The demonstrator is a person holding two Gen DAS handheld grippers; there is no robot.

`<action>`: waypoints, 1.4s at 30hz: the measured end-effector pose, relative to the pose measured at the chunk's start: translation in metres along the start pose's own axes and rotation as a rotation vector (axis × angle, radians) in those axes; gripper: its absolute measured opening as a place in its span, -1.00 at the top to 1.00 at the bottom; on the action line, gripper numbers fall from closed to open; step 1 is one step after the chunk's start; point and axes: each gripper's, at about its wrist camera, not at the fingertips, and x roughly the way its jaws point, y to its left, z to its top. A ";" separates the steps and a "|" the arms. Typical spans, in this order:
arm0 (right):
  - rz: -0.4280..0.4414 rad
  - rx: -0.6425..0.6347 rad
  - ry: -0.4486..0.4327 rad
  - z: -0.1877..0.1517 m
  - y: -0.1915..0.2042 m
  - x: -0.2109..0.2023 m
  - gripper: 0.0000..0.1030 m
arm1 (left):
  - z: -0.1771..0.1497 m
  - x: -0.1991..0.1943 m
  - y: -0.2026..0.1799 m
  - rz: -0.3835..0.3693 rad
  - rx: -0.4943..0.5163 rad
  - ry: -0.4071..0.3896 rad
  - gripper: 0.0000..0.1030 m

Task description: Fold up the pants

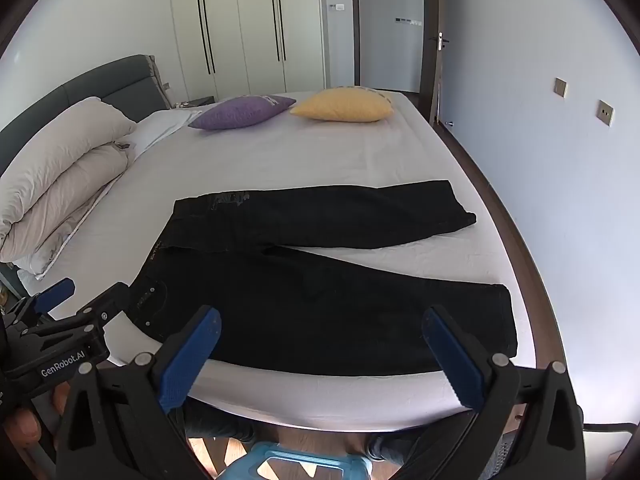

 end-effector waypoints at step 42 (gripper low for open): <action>-0.001 -0.004 0.018 -0.009 0.004 0.007 -1.00 | -0.014 0.015 0.015 0.001 0.000 0.009 -0.99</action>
